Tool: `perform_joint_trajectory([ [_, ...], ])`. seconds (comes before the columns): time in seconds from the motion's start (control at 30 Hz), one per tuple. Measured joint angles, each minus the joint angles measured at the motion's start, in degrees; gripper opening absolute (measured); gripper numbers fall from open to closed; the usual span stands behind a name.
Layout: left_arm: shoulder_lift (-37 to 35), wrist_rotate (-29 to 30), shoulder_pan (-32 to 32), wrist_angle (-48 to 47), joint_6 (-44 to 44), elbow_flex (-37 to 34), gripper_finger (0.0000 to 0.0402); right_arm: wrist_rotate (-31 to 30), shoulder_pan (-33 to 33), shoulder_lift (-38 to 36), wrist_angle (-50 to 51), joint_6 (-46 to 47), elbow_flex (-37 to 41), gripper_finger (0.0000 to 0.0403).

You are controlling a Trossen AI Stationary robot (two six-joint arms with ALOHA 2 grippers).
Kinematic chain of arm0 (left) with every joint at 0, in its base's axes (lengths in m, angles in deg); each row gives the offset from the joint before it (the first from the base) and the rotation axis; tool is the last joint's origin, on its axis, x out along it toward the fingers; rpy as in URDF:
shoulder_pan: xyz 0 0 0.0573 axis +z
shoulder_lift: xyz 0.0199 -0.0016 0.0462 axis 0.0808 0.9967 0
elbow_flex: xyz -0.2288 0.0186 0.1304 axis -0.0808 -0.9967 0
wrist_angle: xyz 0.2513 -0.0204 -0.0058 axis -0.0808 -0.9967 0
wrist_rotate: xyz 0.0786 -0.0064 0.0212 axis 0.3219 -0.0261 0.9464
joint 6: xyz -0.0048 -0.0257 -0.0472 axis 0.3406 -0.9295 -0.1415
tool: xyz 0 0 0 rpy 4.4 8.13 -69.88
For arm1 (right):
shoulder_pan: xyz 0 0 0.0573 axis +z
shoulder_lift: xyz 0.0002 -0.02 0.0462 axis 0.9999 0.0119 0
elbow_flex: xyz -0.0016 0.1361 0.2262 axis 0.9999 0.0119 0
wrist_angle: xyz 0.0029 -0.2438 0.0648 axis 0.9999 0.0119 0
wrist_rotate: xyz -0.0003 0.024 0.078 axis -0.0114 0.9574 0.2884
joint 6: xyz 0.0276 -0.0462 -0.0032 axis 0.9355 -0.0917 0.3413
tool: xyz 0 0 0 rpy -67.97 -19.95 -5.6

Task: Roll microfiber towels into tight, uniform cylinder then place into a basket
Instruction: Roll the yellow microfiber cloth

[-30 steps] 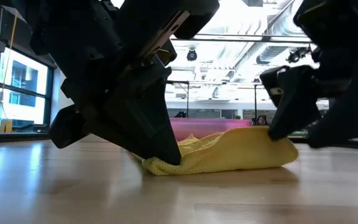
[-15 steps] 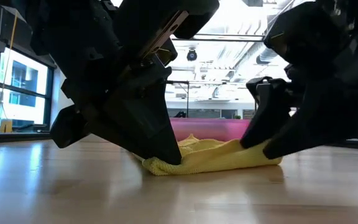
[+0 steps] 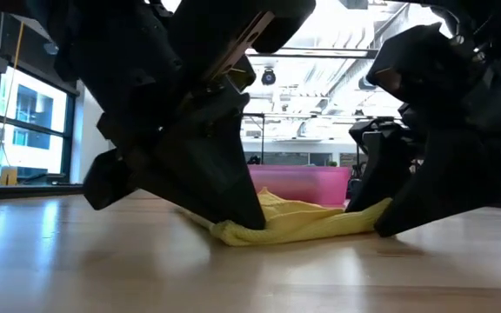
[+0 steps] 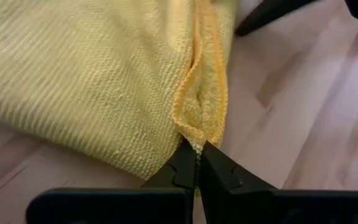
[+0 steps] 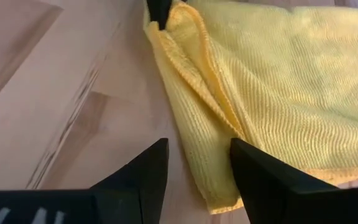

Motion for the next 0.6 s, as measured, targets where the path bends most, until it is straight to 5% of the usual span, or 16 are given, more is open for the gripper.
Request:
perform_joint_trajectory([
  [0.4,-0.89,-5.90,0.09,5.23,13.69,-0.09,0.0050,0.86,0.00,-0.20,3.30,5.58,-0.09,0.0017],
  [0.6,-5.71,-6.26,0.56,-3.81,18.75,-0.07,0.0082,1.78,0.02,-0.14,3.54,7.10,-0.02,0.0011],
])
